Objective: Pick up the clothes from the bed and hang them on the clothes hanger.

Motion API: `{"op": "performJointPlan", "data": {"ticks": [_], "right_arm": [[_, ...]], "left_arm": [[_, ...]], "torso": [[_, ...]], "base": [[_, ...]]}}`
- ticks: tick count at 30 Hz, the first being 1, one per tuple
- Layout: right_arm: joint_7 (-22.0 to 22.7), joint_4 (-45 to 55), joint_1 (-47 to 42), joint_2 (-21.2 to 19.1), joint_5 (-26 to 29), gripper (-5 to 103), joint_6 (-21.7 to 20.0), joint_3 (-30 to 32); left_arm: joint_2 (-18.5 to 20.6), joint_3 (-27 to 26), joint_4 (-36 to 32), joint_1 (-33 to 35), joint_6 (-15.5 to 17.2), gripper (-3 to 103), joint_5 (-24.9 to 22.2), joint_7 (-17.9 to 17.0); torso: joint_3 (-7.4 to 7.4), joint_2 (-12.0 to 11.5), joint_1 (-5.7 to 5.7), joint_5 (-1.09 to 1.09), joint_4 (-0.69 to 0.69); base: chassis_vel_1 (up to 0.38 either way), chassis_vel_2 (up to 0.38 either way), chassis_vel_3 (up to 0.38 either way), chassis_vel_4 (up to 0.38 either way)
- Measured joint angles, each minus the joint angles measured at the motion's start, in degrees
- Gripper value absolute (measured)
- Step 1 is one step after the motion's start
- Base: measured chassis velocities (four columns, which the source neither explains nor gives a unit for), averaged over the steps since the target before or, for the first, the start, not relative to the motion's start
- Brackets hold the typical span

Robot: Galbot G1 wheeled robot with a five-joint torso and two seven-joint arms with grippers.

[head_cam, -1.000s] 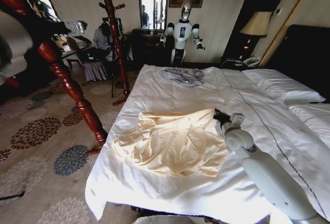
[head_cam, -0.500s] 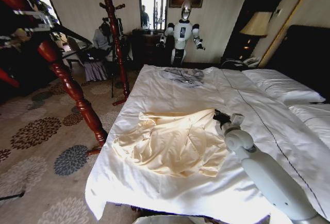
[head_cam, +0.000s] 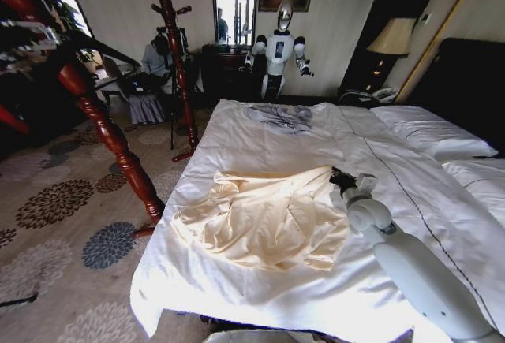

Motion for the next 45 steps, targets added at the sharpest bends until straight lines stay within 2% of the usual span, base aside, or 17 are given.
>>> {"op": "performJointPlan", "data": {"ticks": [10,11,12,13,15,17,18,21,23,24,26,28,30,38,45], "right_arm": [[-0.16,-0.17,-0.07,0.55,-0.35,0,-0.01,0.56],[-0.3,0.07,-0.18,0.27,-0.53,0,-0.01,0.62],[-0.3,0.12,-0.18,0.25,-0.52,0,-0.01,0.62],[-0.3,0.14,-0.17,0.2,-0.52,0,-0.01,0.62],[-0.3,0.14,-0.13,0.16,-0.52,0,-0.01,0.6],[-0.3,0.05,-0.08,0.06,-0.52,0,-0.01,0.49],[-0.3,0.05,-0.08,0.06,-0.52,0,-0.01,0.49],[-0.28,0.06,-0.03,0.09,-0.53,0,-0.01,0.34],[-0.27,0.18,-0.03,0.17,-0.54,0,-0.03,0.27],[-0.27,0.34,-0.05,0.25,-0.73,0,-0.05,0.17],[-0.28,0.39,-0.21,0.37,-1.12,0,-0.06,0.07],[-0.28,0.39,-0.23,0.37,-1.15,0,-0.06,0.07],[-0.3,0.3,-0.43,0.37,-1.24,0,-0.06,0.09],[-0.32,0.21,-0.57,0.37,-1.25,0,-0.02,0.26],[-0.3,-0.15,-0.59,0.65,-1.14,0,0.06,0.36]], "left_arm": [[-1.47,0.1,0.38,1.67,-0.02,90,0.32,0.09],[-1.92,0.23,0.72,1.7,-0.04,80,-0.23,-0.32],[-2.05,0.24,0.77,1.79,-0.04,80,-0.44,-0.53],[-2.25,0.24,0.86,2.15,-0.05,69,-0.89,-0.97],[-2.34,0.25,0.9,2.46,-0.06,69,-1.1,-1.16],[-2.53,0.25,1.19,3.0,-0.06,58,-1.25,-1.36],[-2.53,0.25,1.19,3.0,-0.06,58,-1.25,-1.36],[-2.91,0.25,1.75,3.28,-0.06,42,-0.82,-1.14],[-2.98,0.25,1.83,3.35,-0.06,42,-0.63,-1.06],[-3.1,0.25,1.86,3.44,-0.06,31,-0.42,-0.97],[-3.32,0.25,1.85,3.5,-0.06,20,-0.16,-0.77],[-3.35,0.25,1.84,3.51,-0.07,20,-0.05,-0.76],[-3.45,0.22,1.86,3.58,-0.11,15,0.65,-0.71],[-3.49,0.19,1.77,3.75,-0.09,15,3.21,0.79],[-3.11,0.08,0.45,2.85,-0.07,15,6.72,4.17]], "torso": [[0.0,0.0,0.0,0.01,0.0],[0.0,0.0,0.0,0.0,-0.01],[0.0,0.0,0.0,0.0,-0.01],[0.0,0.0,0.0,0.01,0.0],[0.0,0.0,0.0,0.0,0.0],[0.0,0.0,0.0,0.0,0.0],[0.0,0.0,0.0,0.0,0.0],[0.0,0.0,0.0,0.0,0.0],[0.0,0.0,0.0,0.0,-0.01],[0.0,0.0,0.0,0.01,0.0],[0.0,0.0,0.0,0.0,0.0],[0.0,0.0,0.0,0.0,-0.01],[0.0,0.0,0.0,0.01,-0.01],[0.0,0.0,0.0,0.0,0.0],[0.0,0.0,0.0,0.0,0.0]], "base": [[0.0,0.0,0.0,0.0],[0.0,0.0,0.0,0.0],[0.0,0.0,0.0,0.0],[0.0,0.0,0.0,0.0],[0.0,0.0,0.0,0.0],[0.0,0.0,0.0,0.0],[0.0,0.0,0.0,0.0],[0.0,0.0,0.0,0.0],[0.0,0.0,0.0,0.0],[0.0,0.0,0.0,0.0],[0.0,0.0,0.0,0.0],[0.0,0.0,0.0,0.0],[0.0,0.0,0.0,0.0],[0.0,0.0,0.0,0.0],[0.0,0.0,0.0,0.0]]}}
